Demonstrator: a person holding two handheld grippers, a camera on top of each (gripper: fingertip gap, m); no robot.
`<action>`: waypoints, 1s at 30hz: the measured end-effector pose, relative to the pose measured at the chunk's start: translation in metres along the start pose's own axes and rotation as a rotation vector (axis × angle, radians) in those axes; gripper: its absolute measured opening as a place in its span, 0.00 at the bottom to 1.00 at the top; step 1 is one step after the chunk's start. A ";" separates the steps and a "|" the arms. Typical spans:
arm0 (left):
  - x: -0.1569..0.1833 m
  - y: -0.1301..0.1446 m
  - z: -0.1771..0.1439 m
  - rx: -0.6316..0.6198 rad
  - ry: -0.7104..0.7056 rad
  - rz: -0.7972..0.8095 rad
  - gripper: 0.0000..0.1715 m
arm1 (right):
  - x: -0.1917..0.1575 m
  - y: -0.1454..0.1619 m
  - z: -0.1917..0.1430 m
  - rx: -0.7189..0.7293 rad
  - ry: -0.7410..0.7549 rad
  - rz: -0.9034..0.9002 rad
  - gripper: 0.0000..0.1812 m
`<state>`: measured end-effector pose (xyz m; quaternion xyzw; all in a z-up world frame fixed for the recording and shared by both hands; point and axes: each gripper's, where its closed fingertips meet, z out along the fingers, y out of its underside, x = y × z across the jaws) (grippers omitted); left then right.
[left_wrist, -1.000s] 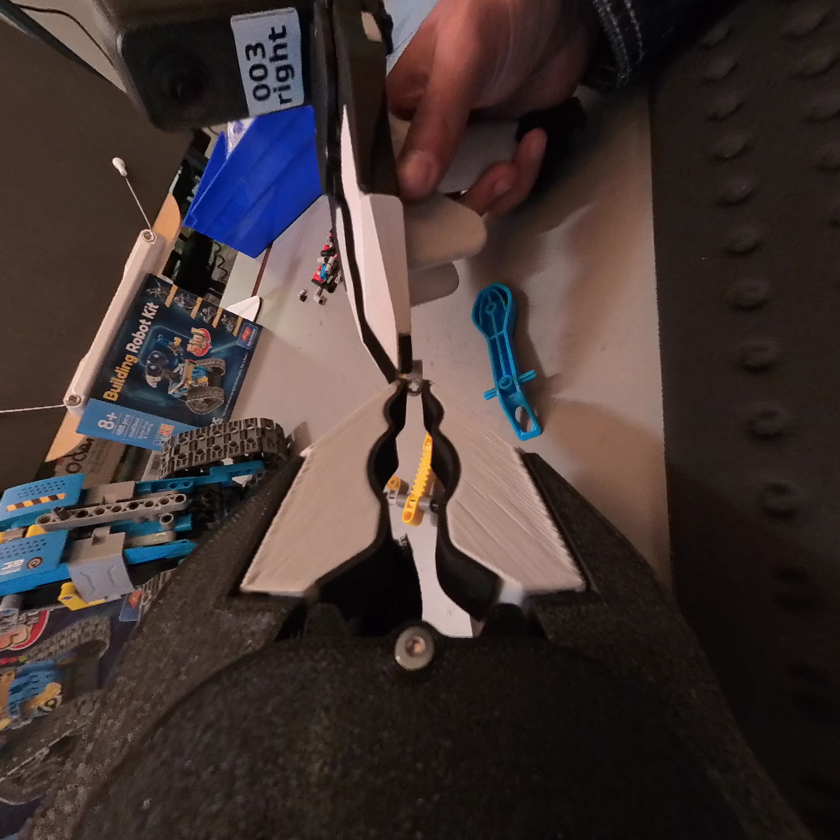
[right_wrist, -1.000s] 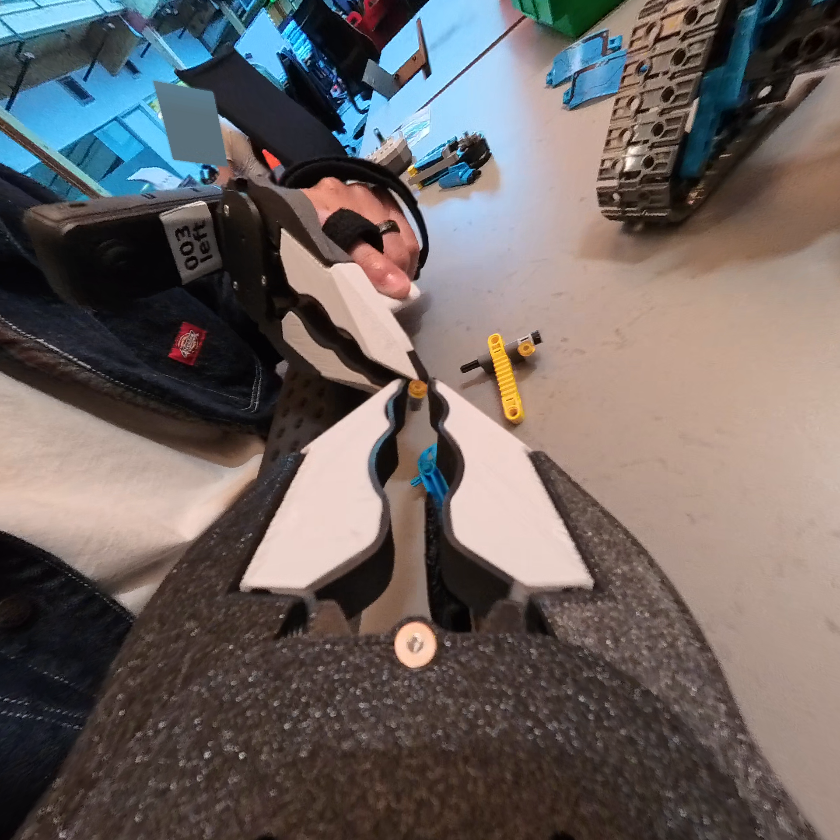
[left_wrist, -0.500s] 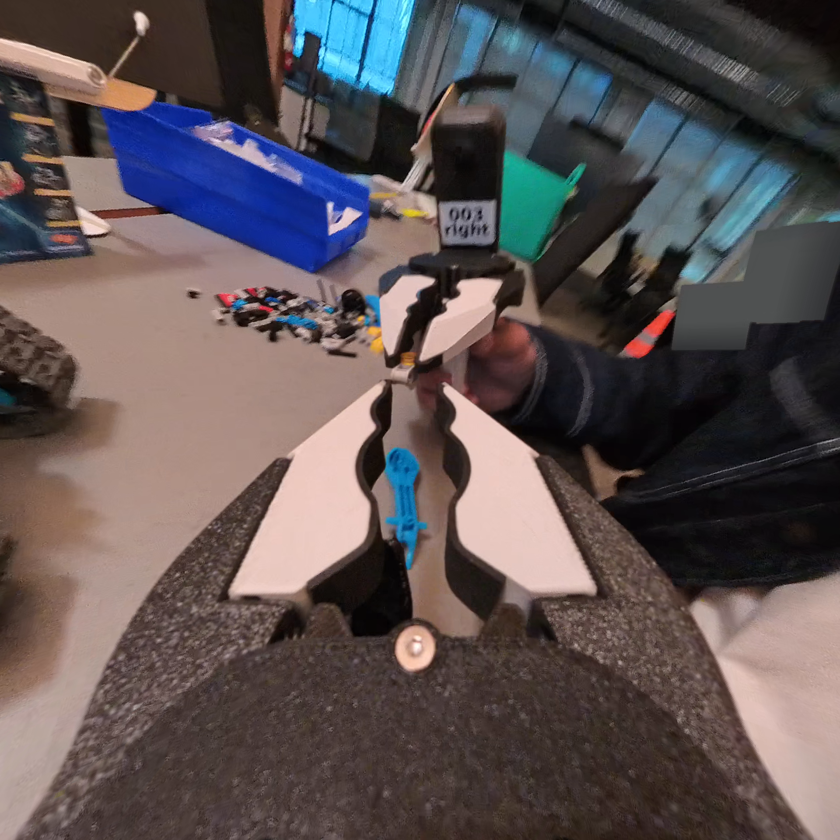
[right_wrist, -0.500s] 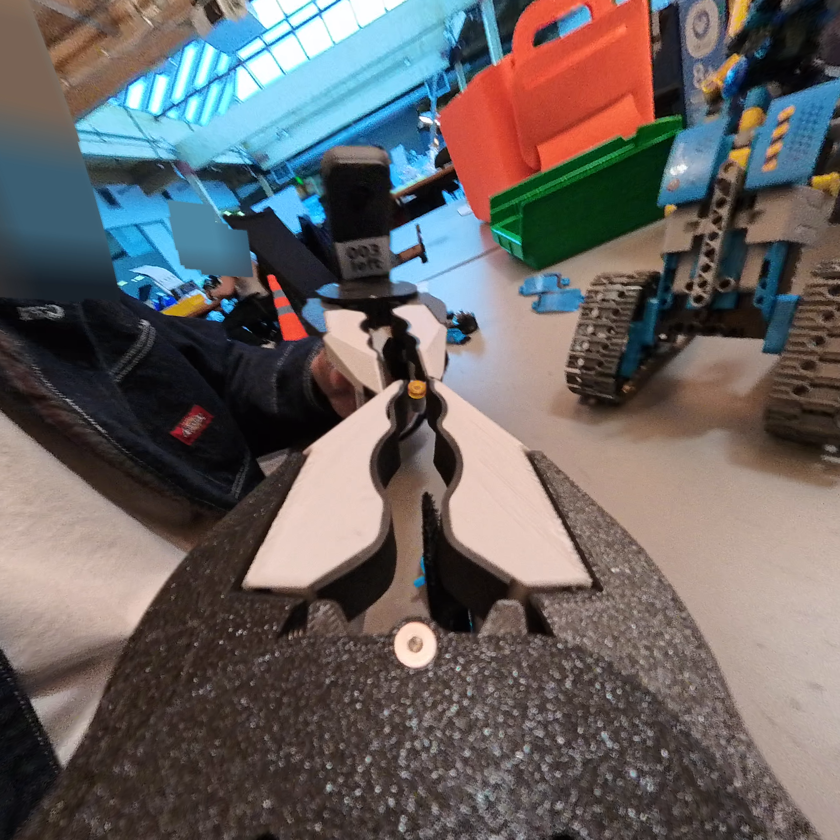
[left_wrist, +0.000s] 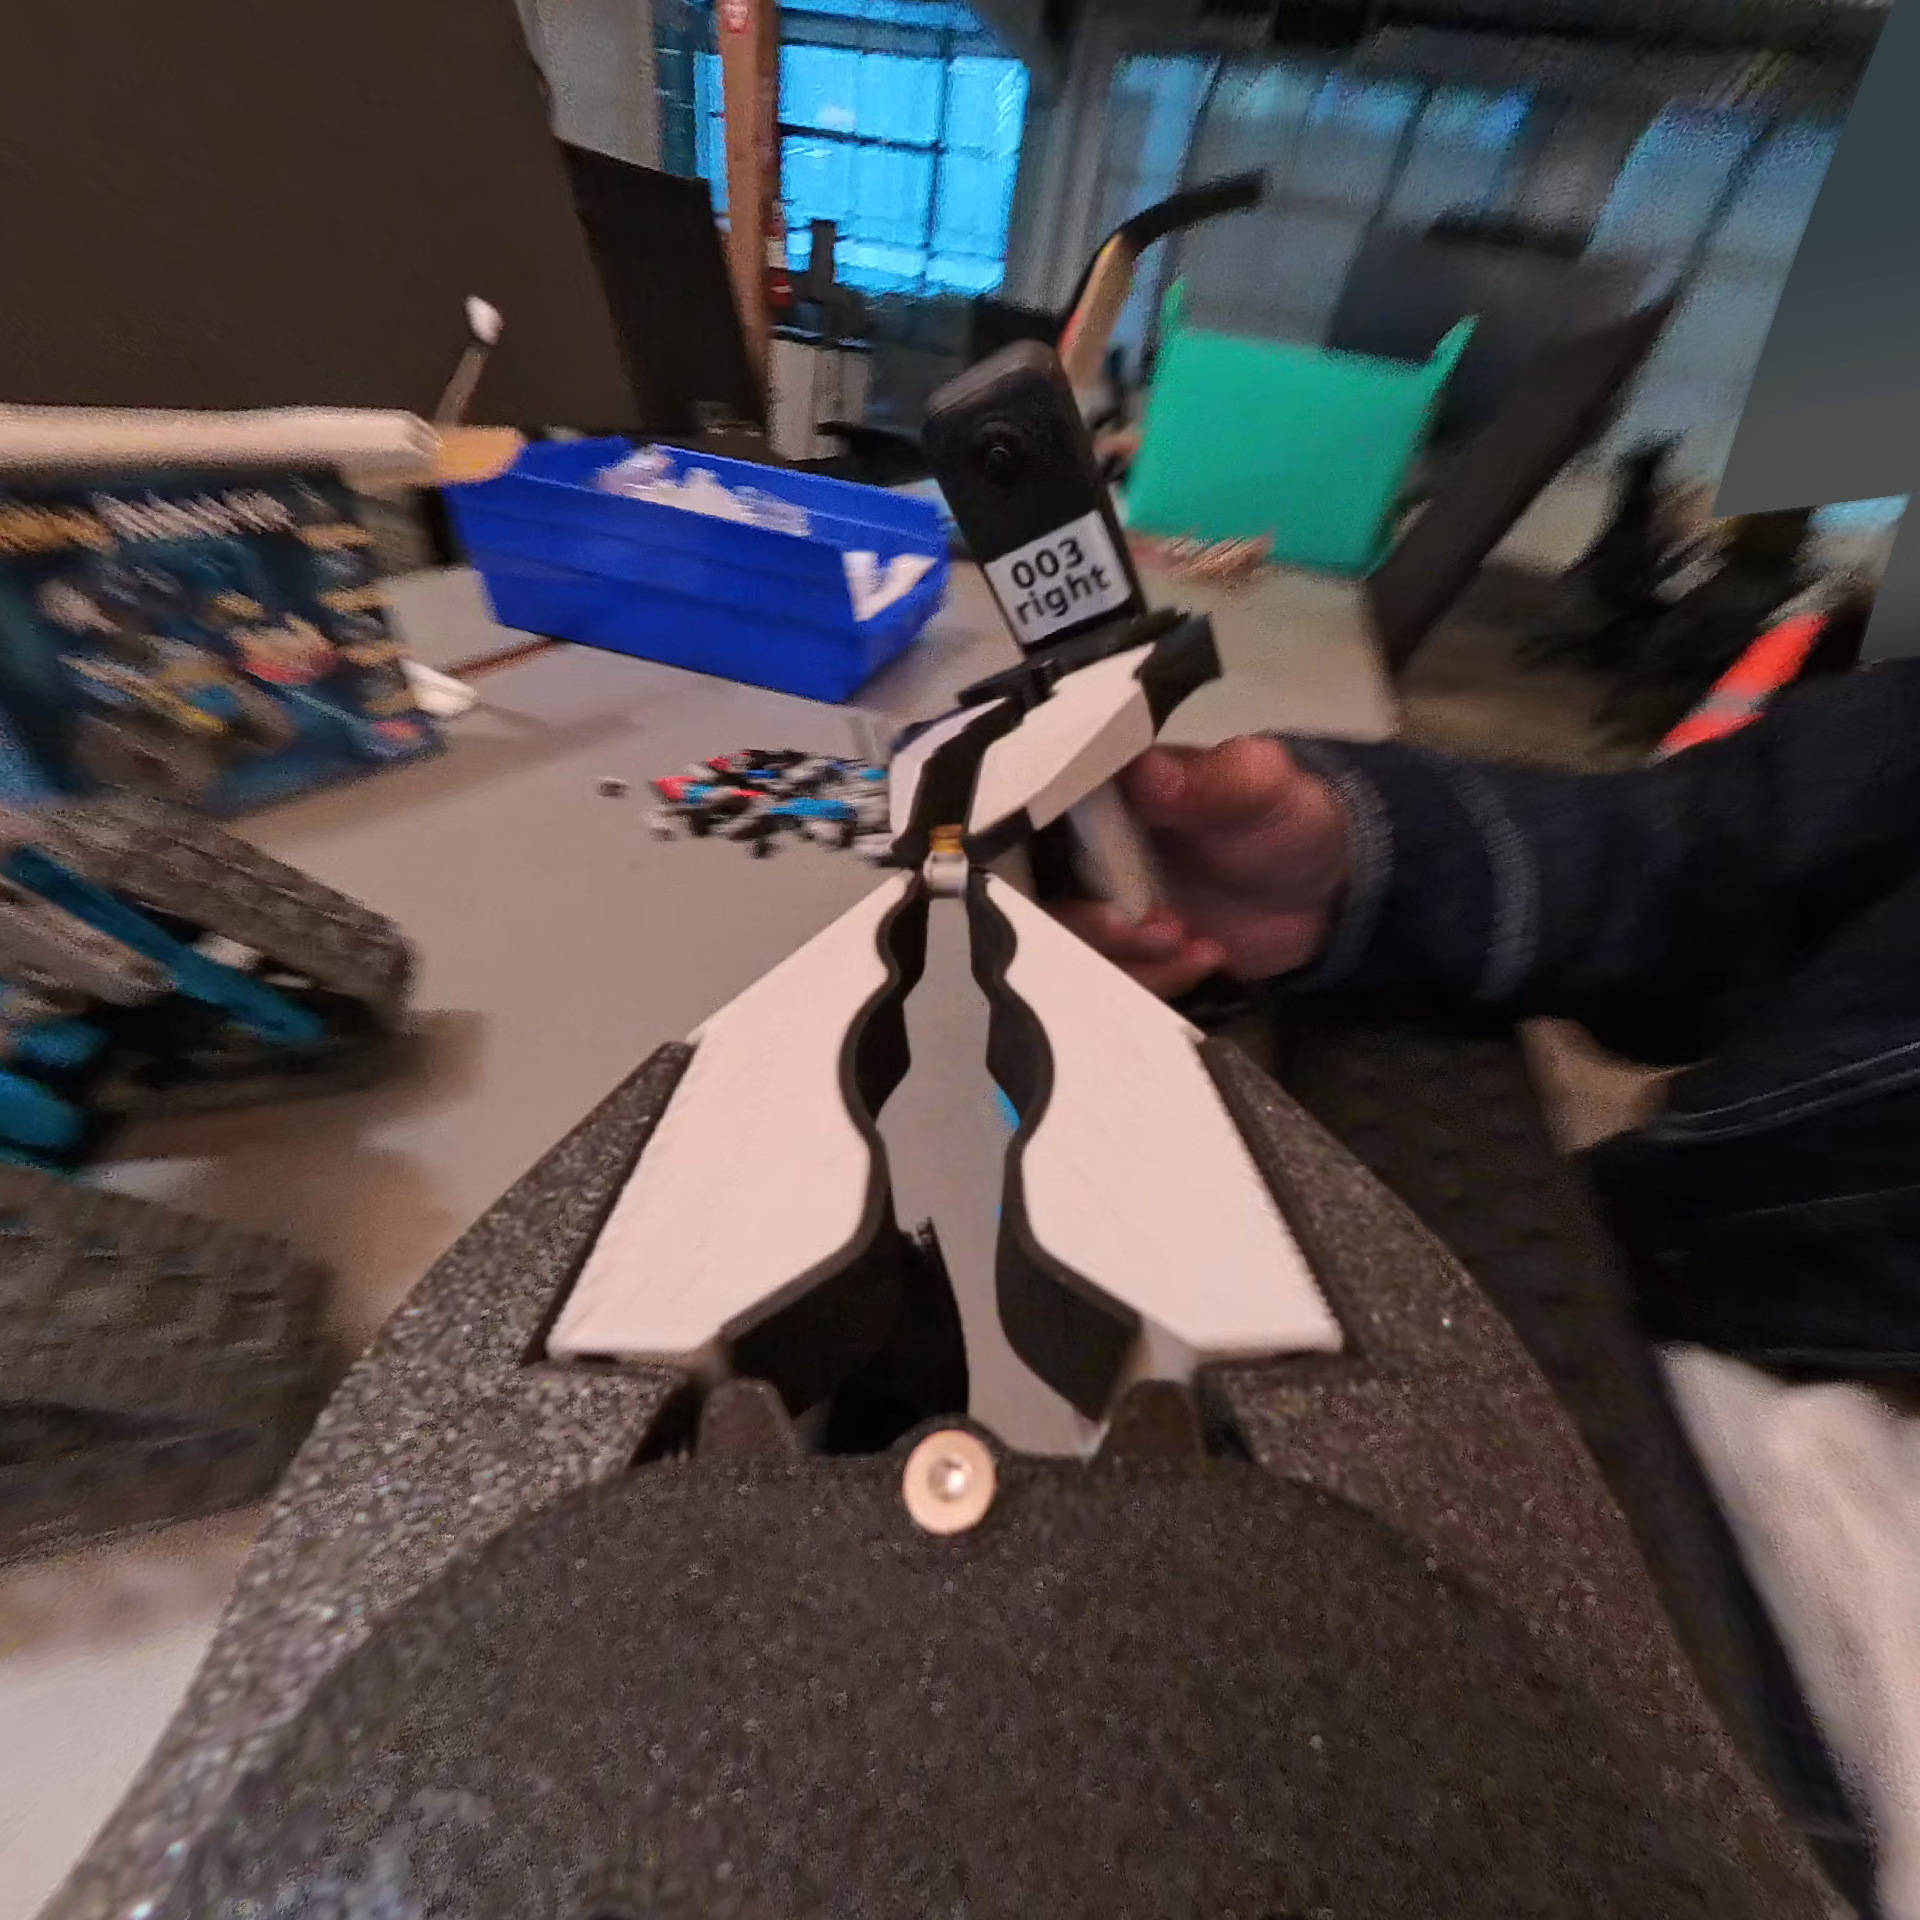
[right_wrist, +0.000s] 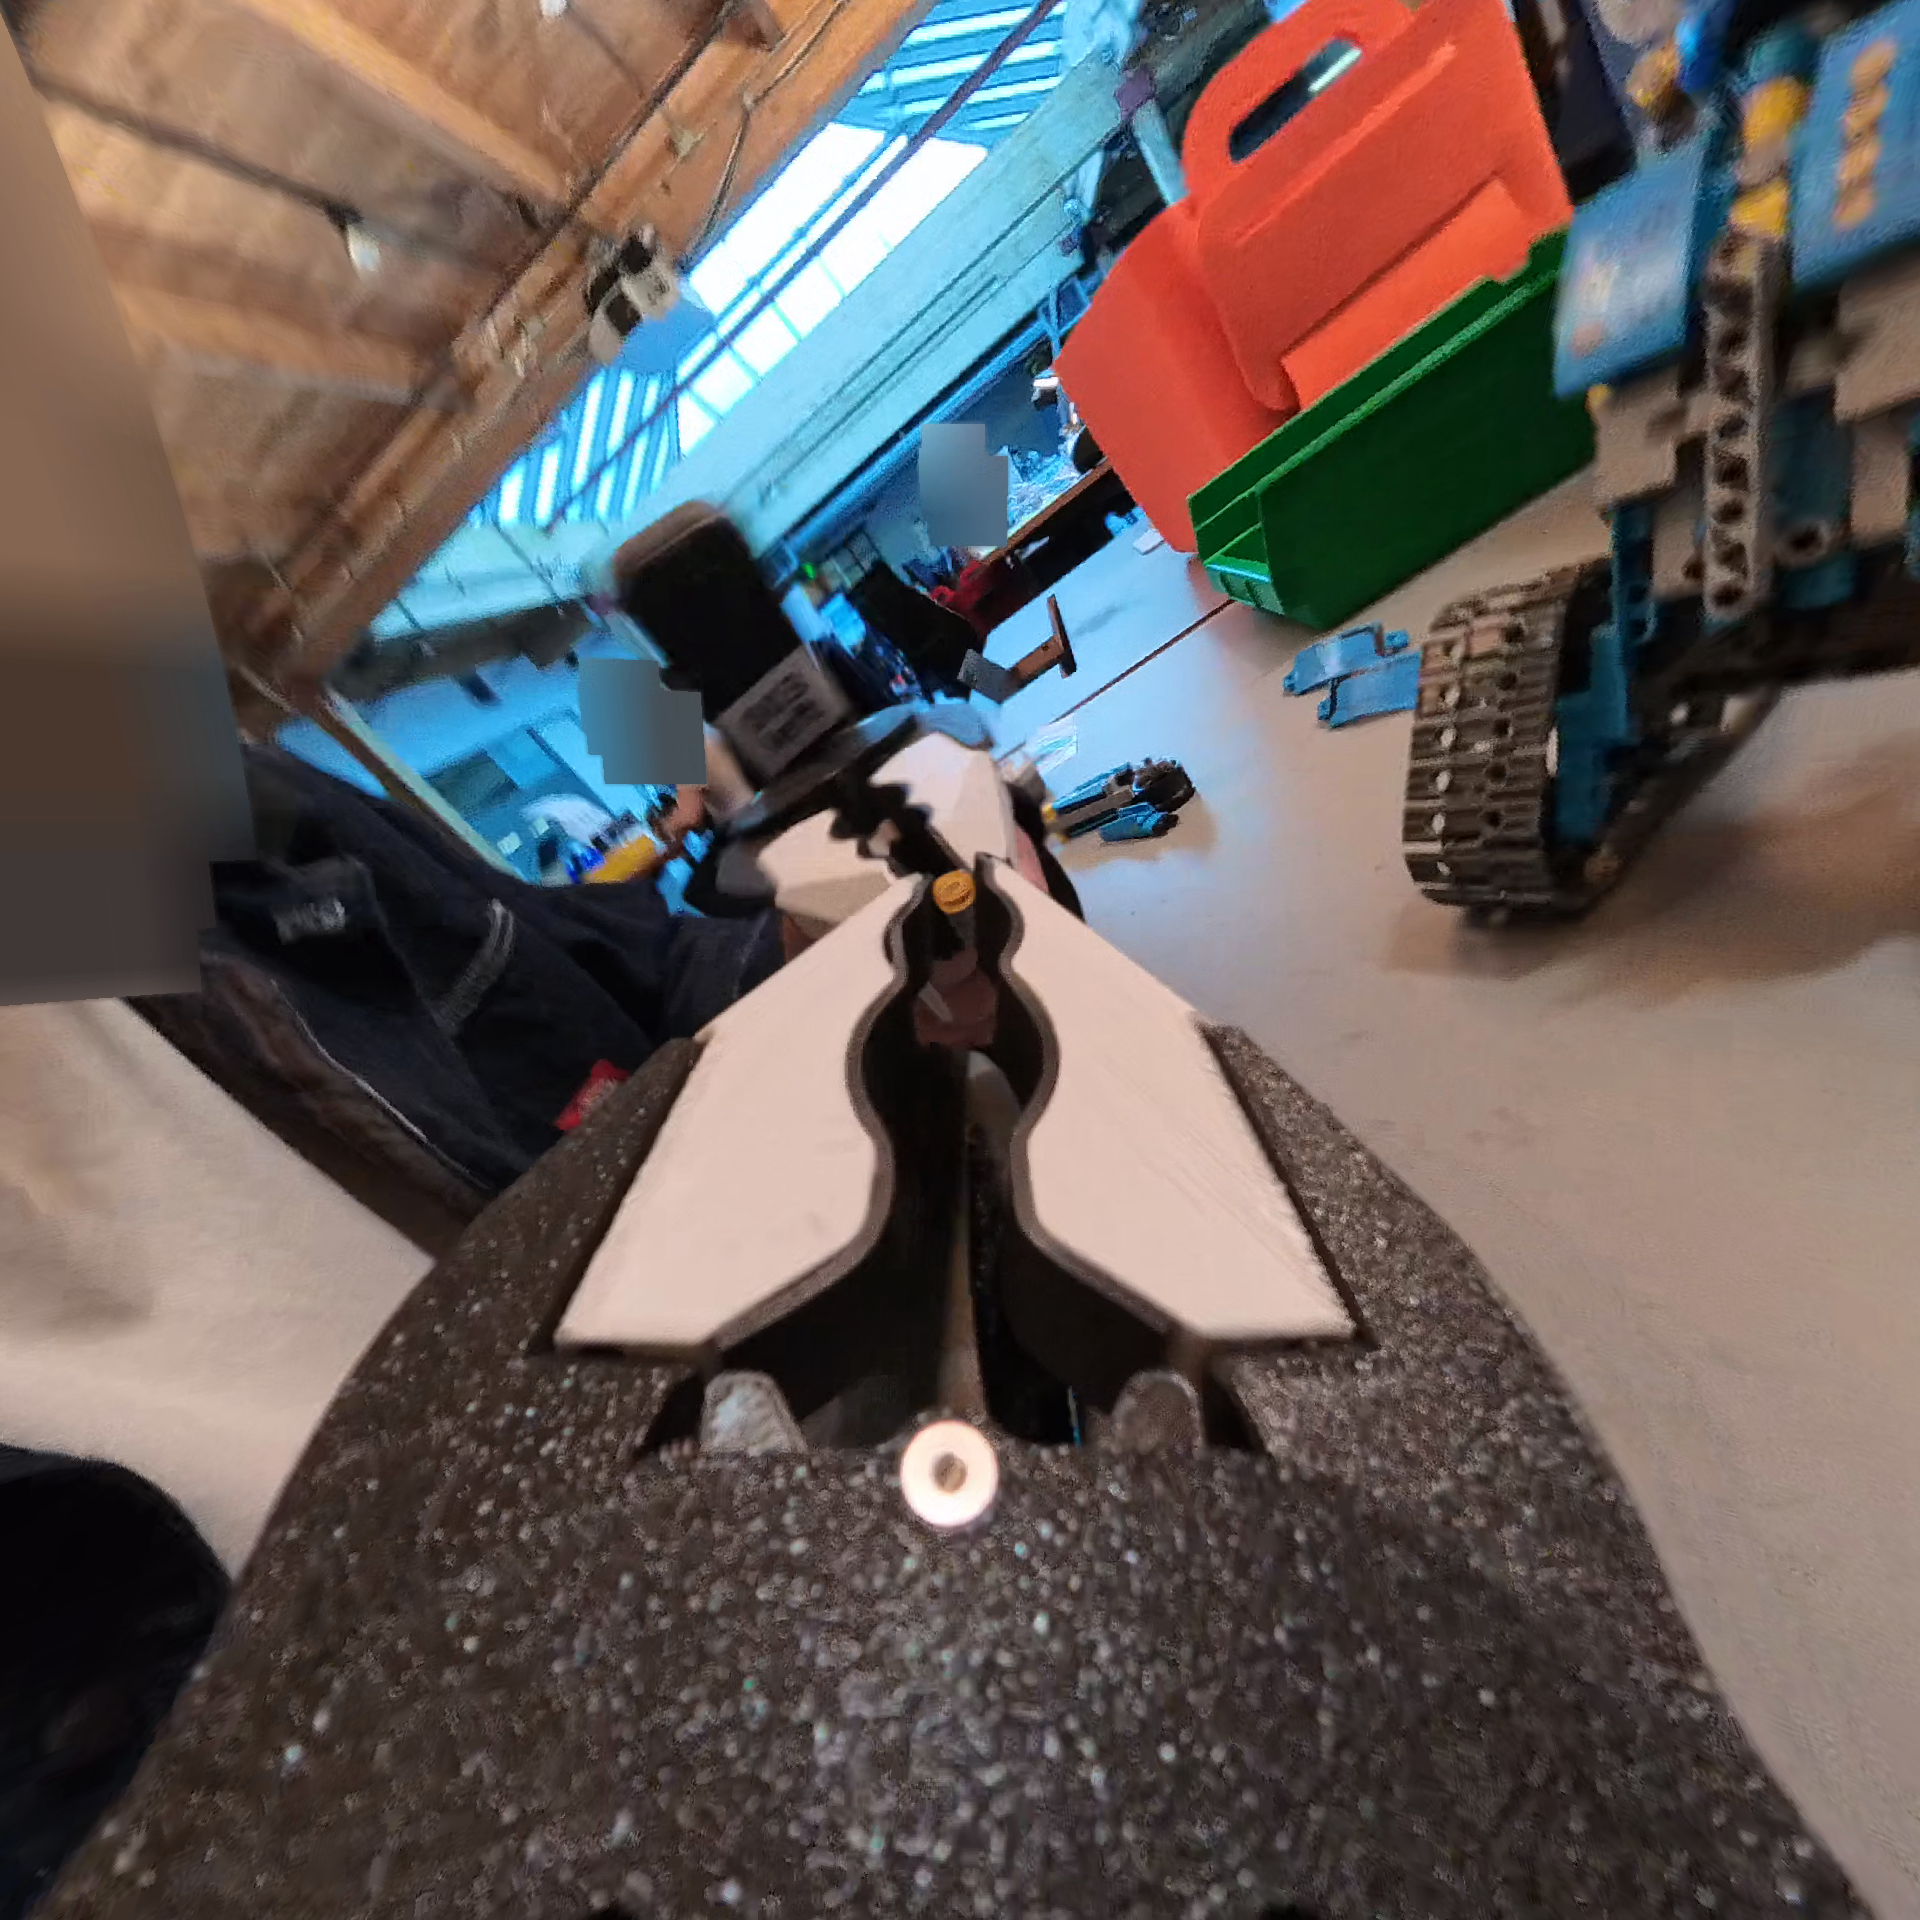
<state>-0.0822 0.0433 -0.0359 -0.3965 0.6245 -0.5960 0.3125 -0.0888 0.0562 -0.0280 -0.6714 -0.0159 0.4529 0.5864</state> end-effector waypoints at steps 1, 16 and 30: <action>-0.005 0.002 0.001 -0.032 -0.082 0.107 0.04 | 0.005 -0.001 0.001 0.024 0.013 0.051 0.03; -0.029 0.008 -0.003 -0.184 -0.442 0.606 0.04 | 0.024 -0.007 0.009 0.240 -0.090 0.476 0.02; -0.035 0.022 -0.004 -0.351 -0.570 0.901 0.03 | 0.035 0.007 0.004 -0.269 0.691 -0.645 0.02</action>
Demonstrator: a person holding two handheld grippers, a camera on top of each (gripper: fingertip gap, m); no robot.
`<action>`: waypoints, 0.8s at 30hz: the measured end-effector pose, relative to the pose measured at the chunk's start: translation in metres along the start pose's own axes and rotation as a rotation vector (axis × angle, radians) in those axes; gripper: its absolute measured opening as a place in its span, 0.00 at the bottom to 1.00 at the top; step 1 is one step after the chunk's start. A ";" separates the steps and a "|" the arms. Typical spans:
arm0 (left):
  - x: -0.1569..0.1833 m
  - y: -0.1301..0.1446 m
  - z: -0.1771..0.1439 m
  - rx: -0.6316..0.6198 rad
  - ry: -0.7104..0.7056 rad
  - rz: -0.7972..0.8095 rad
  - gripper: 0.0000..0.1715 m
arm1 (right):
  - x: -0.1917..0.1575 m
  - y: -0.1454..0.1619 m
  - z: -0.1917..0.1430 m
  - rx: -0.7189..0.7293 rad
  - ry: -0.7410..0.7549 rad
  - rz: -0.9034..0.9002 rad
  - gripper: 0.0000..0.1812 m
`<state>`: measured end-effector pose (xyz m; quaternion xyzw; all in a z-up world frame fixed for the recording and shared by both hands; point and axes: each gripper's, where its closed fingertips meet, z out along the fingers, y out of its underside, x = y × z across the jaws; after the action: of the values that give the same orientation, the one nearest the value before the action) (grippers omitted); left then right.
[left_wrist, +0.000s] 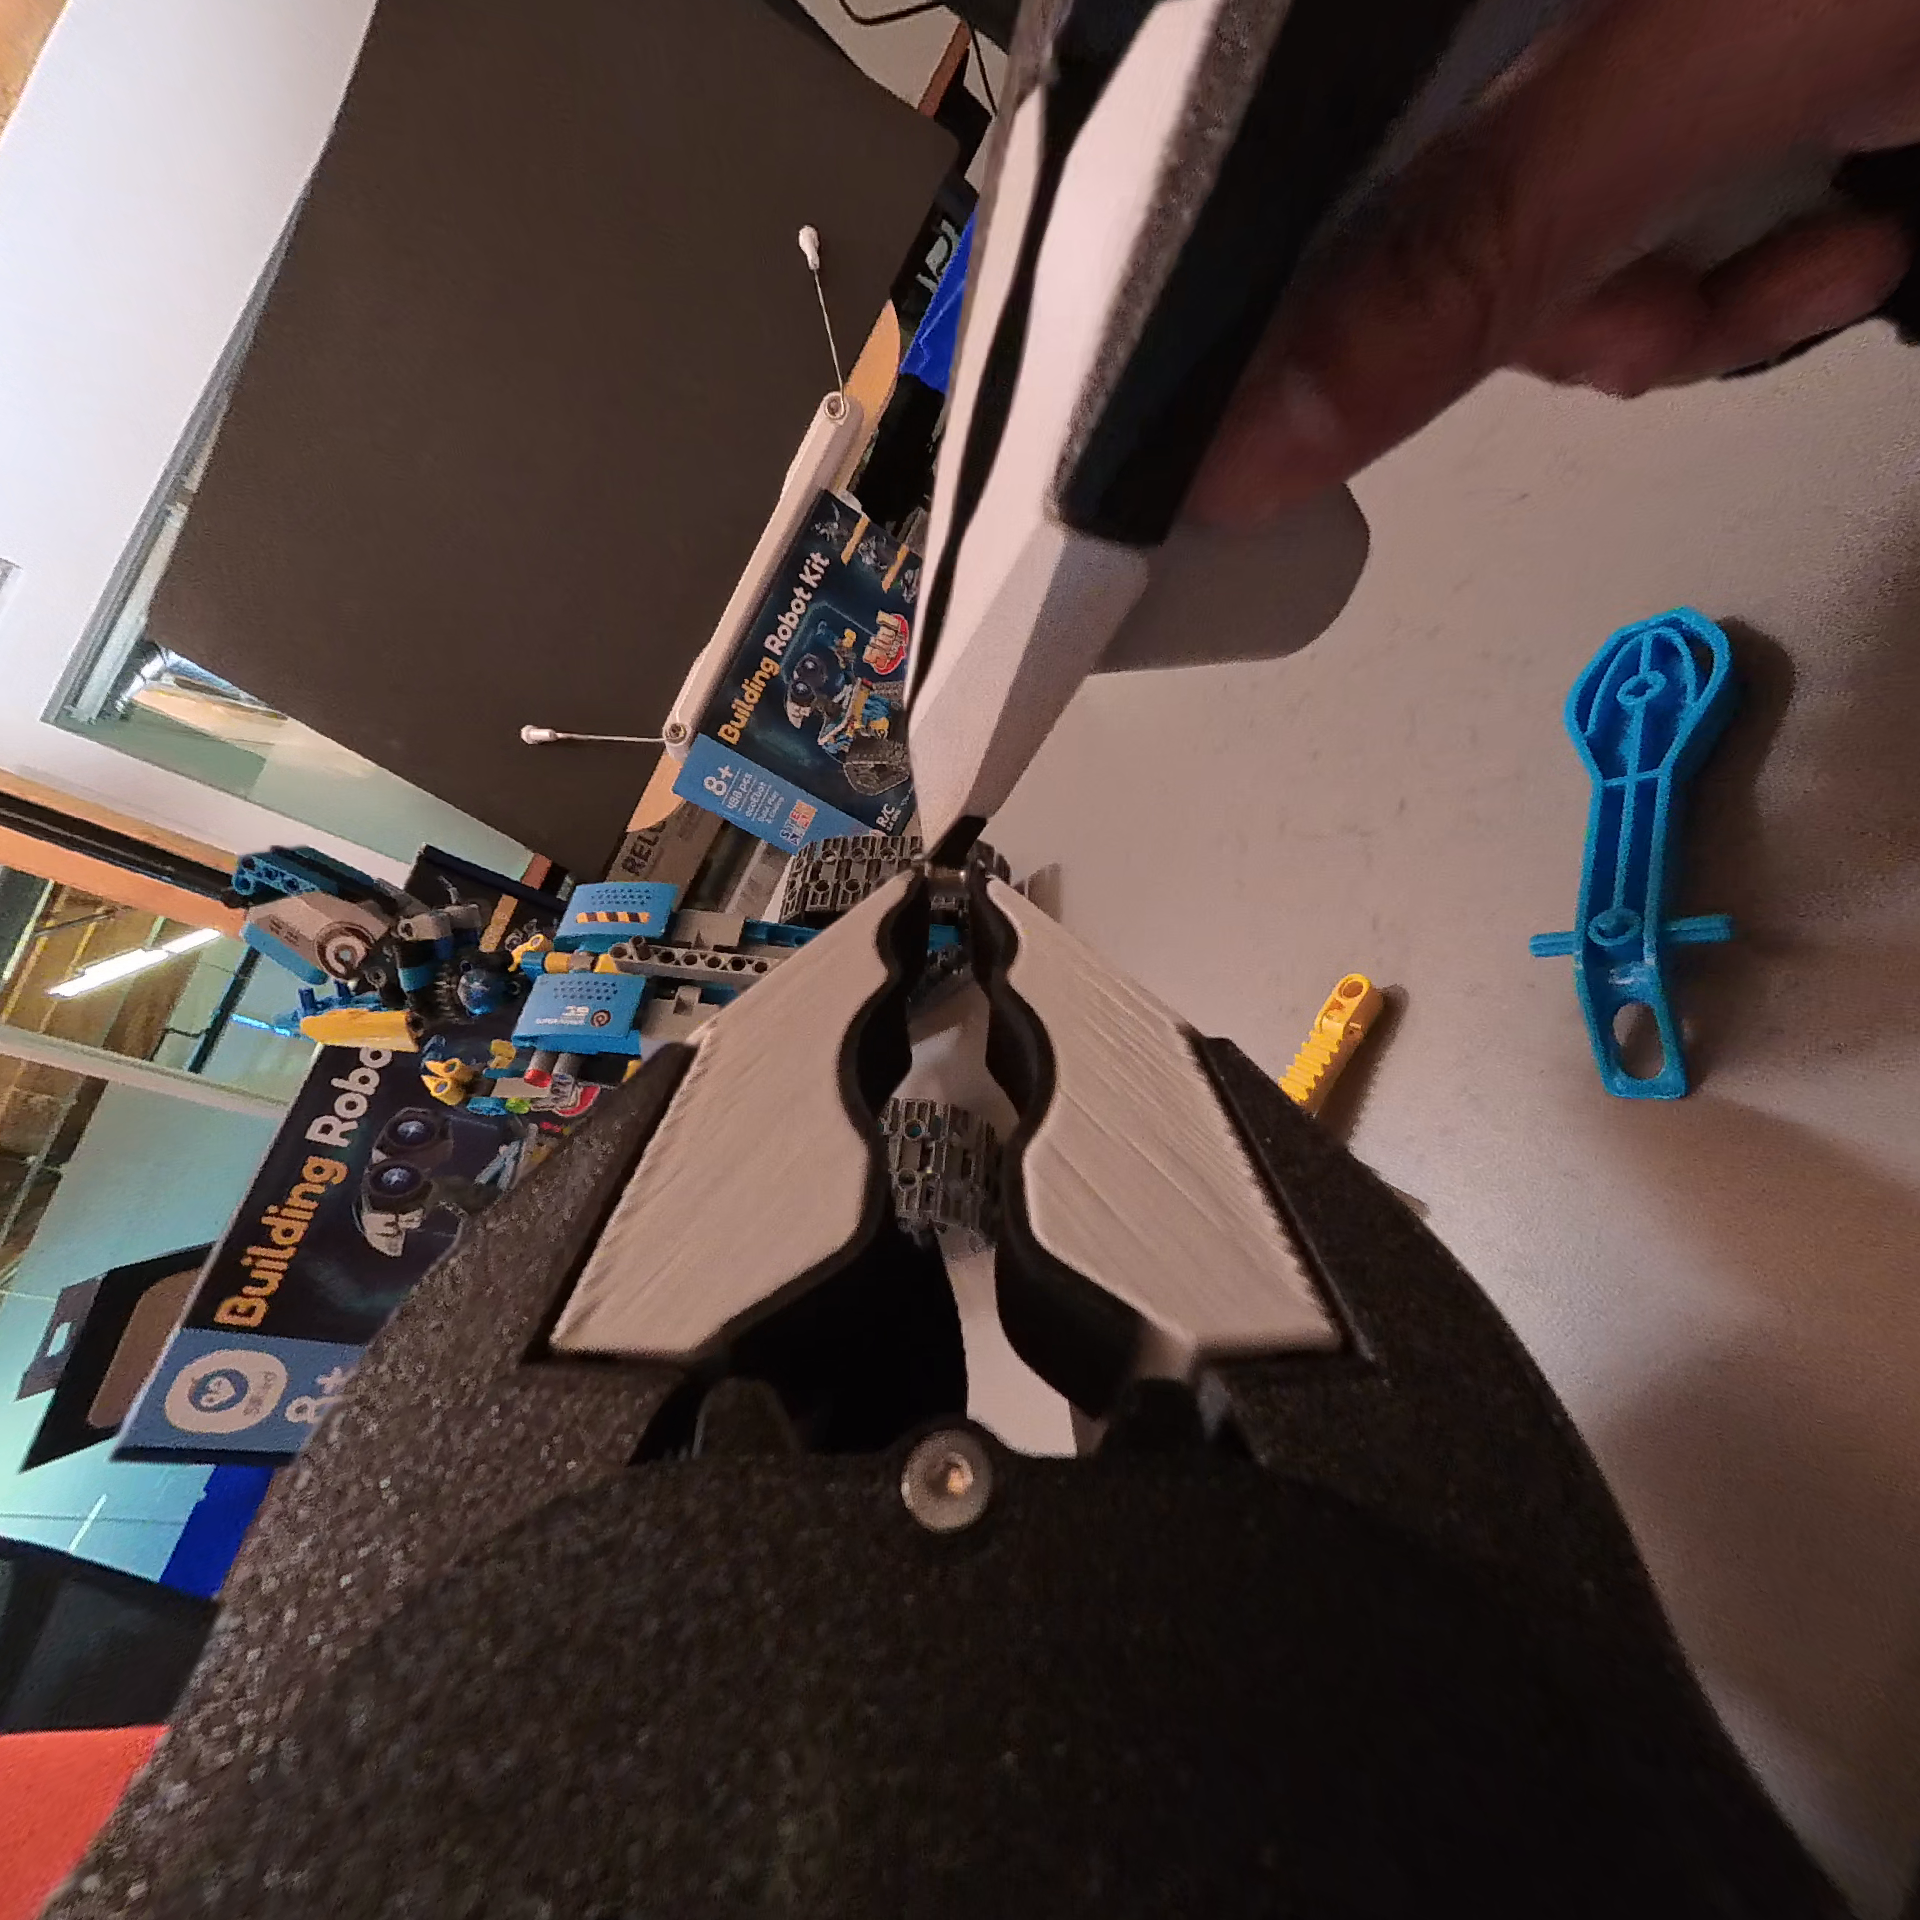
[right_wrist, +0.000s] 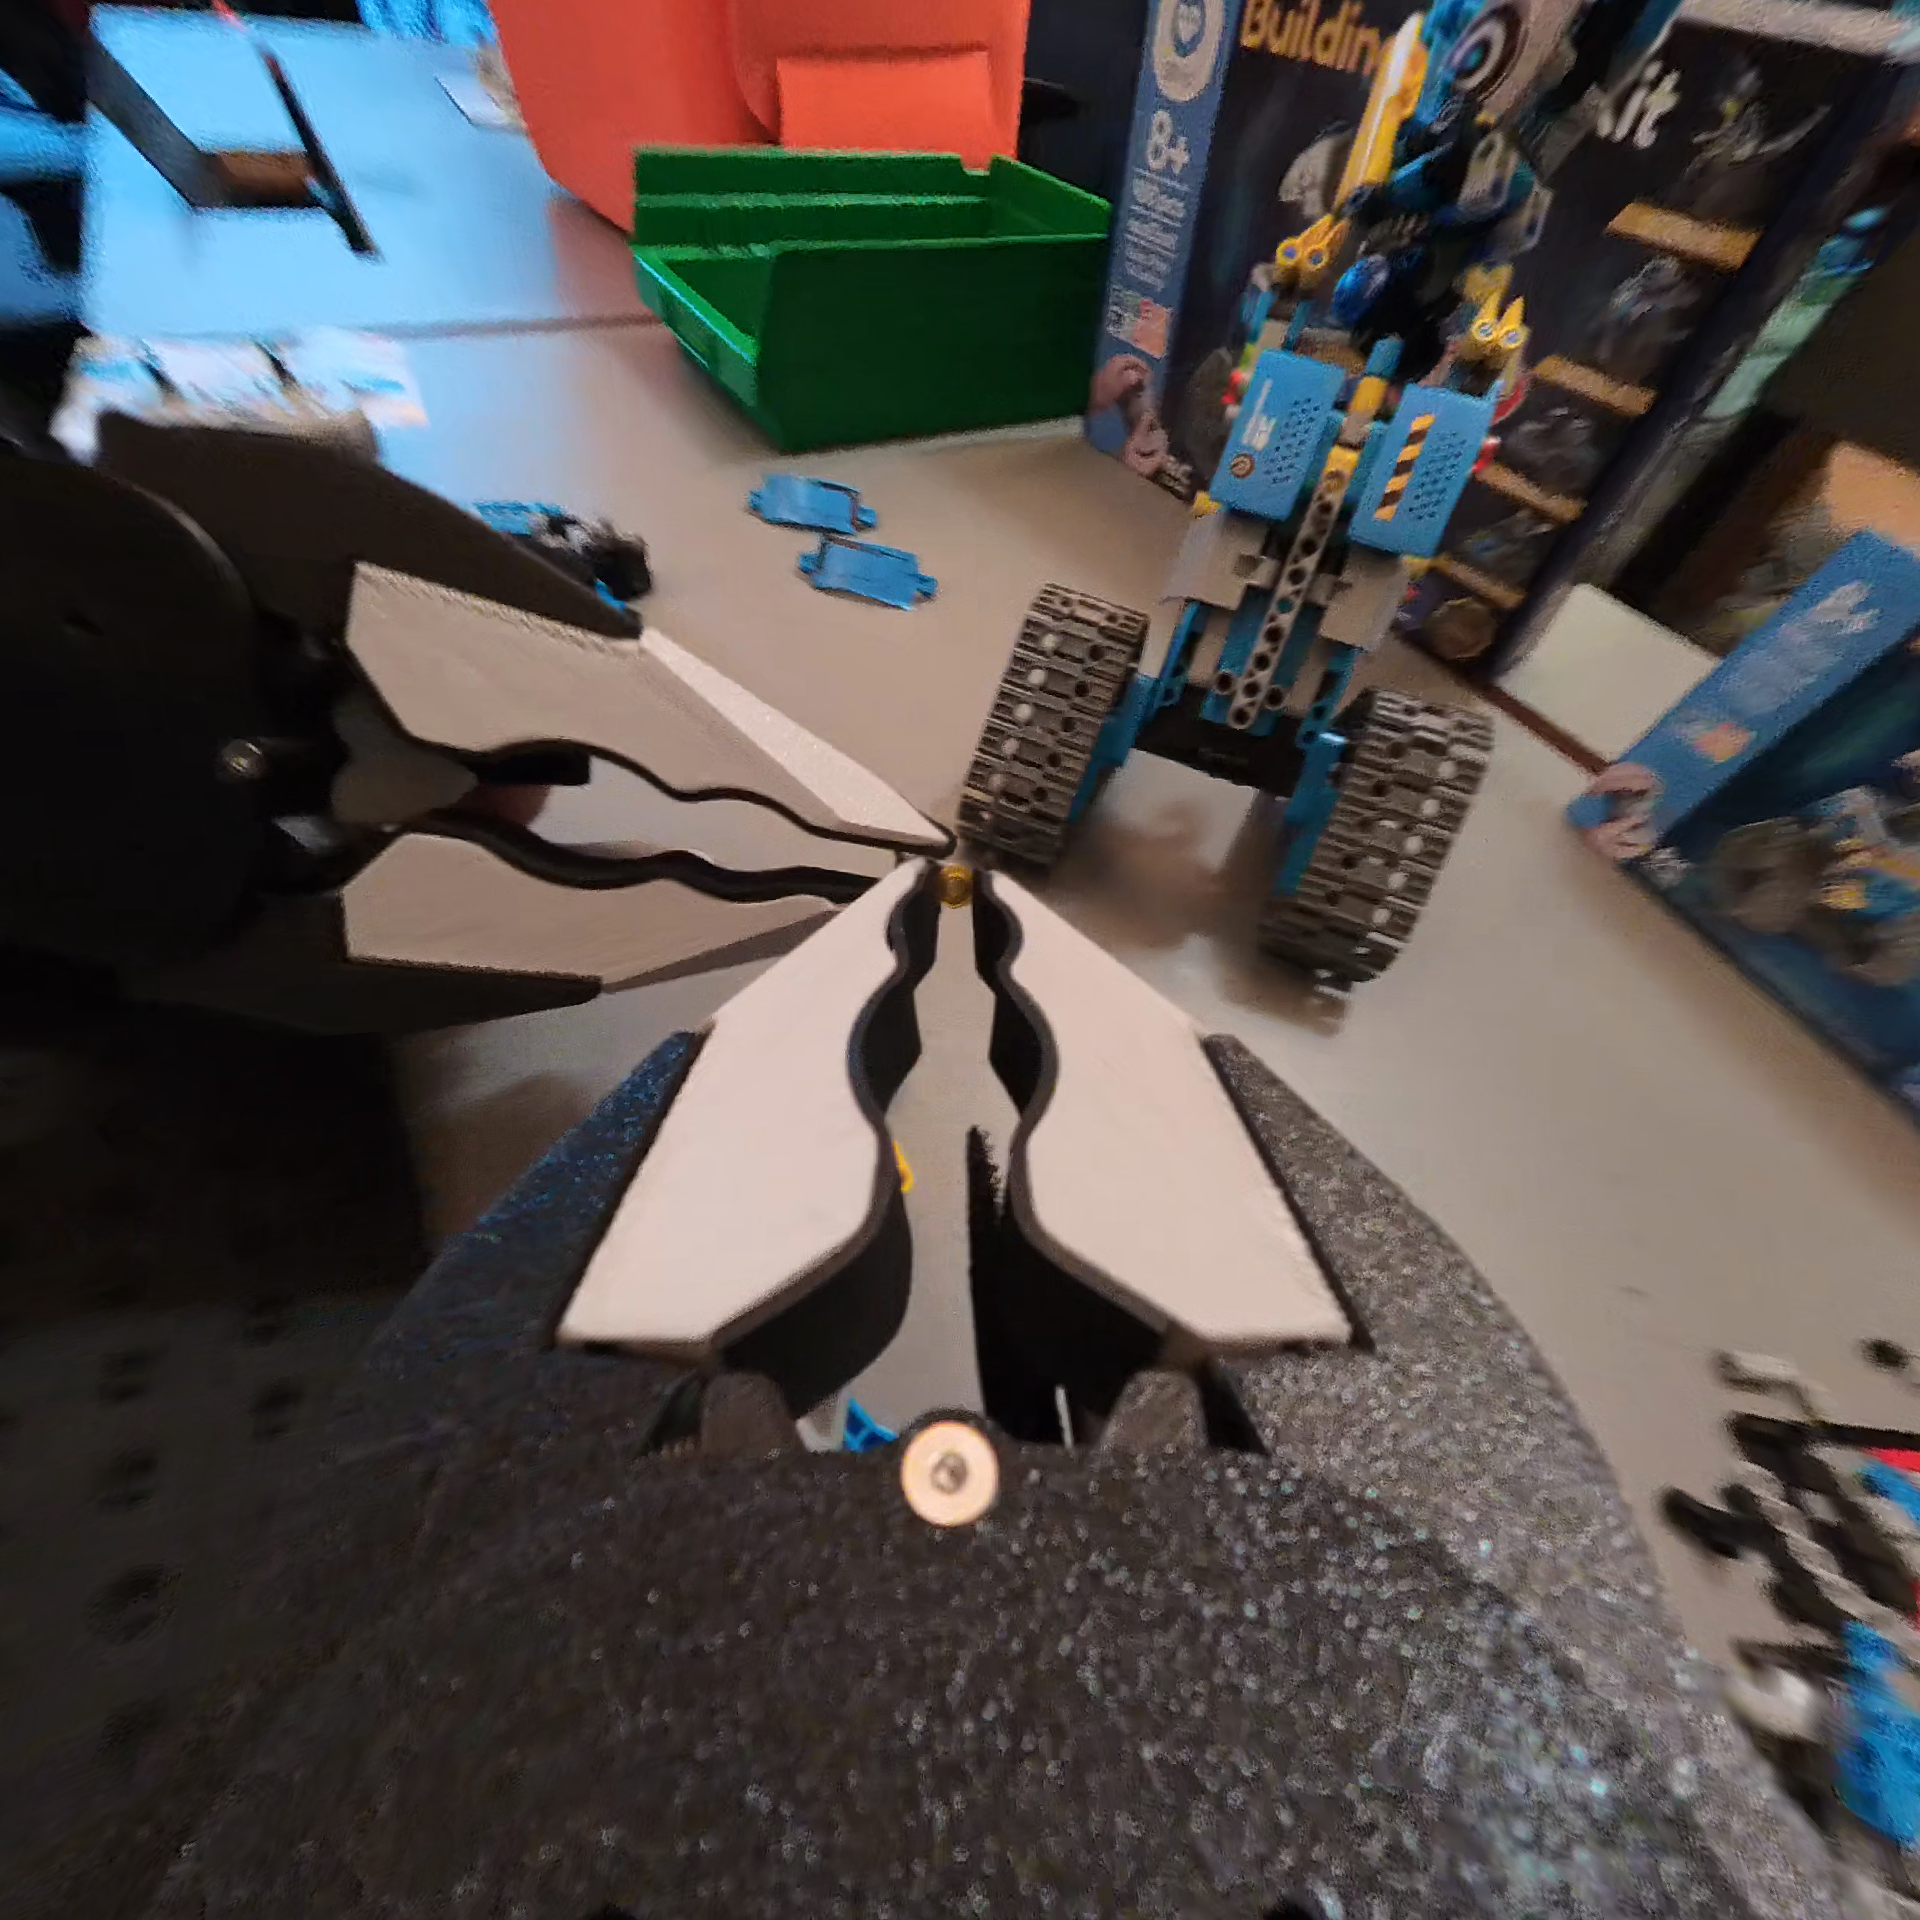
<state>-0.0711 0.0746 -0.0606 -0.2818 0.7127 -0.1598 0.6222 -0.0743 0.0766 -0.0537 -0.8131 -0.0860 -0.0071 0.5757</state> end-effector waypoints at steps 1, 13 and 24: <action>0.000 0.001 0.001 -0.004 0.001 0.001 0.03 | 0.001 0.001 0.000 -0.018 0.037 -0.038 0.02; -0.001 0.003 -0.001 0.008 -0.011 0.015 0.04 | 0.007 0.000 -0.009 0.092 -0.209 0.247 0.00; 0.017 0.086 0.005 -0.213 0.394 -0.586 0.04 | 0.025 0.050 -0.011 -0.060 -0.216 0.151 0.14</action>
<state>-0.0846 0.1329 -0.1247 -0.5011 0.7205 -0.3072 0.3681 -0.0417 0.0538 -0.0940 -0.8300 -0.0860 0.1214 0.5375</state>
